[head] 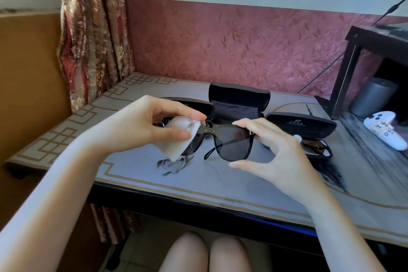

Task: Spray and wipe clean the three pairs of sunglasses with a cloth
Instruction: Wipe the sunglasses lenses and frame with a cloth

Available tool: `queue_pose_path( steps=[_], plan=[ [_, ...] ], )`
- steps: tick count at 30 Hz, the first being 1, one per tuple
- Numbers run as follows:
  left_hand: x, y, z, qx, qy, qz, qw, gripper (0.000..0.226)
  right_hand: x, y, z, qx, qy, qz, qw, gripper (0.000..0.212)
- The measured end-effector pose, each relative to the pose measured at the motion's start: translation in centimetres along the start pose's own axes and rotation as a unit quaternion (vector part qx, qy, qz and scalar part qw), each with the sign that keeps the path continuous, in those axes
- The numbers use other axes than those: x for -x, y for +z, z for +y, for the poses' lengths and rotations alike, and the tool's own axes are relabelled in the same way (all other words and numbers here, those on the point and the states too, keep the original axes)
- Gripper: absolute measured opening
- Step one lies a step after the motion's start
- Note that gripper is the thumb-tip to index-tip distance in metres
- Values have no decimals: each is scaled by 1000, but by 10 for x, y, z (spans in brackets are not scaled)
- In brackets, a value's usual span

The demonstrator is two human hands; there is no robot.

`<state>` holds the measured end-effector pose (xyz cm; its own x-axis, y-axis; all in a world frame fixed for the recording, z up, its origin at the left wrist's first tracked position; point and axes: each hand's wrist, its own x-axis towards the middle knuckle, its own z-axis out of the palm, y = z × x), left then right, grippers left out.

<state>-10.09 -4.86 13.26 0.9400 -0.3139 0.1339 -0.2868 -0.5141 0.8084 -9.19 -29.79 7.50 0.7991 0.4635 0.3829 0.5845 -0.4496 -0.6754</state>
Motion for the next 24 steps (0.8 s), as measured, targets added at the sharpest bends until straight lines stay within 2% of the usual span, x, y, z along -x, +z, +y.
queue_pose_path(
  steps=[4,9,17,21,24],
  plan=[
    [-3,4,-4,-27,3,5,1000,37,-2,-2,4,-5,17,8,1000,59],
    [-8,10,-4,-42,-12,22,999,16,-3,-1,1,31,25,21,999,57],
    [-11,15,-4,-30,8,77,996,27,-4,0,-1,33,29,24,999,58],
    [-5,8,-6,-10,-6,55,998,14,-3,0,0,28,30,25,999,57],
    [3,0,-8,9,-18,29,999,17,-2,0,1,26,28,27,999,57]
  ],
)
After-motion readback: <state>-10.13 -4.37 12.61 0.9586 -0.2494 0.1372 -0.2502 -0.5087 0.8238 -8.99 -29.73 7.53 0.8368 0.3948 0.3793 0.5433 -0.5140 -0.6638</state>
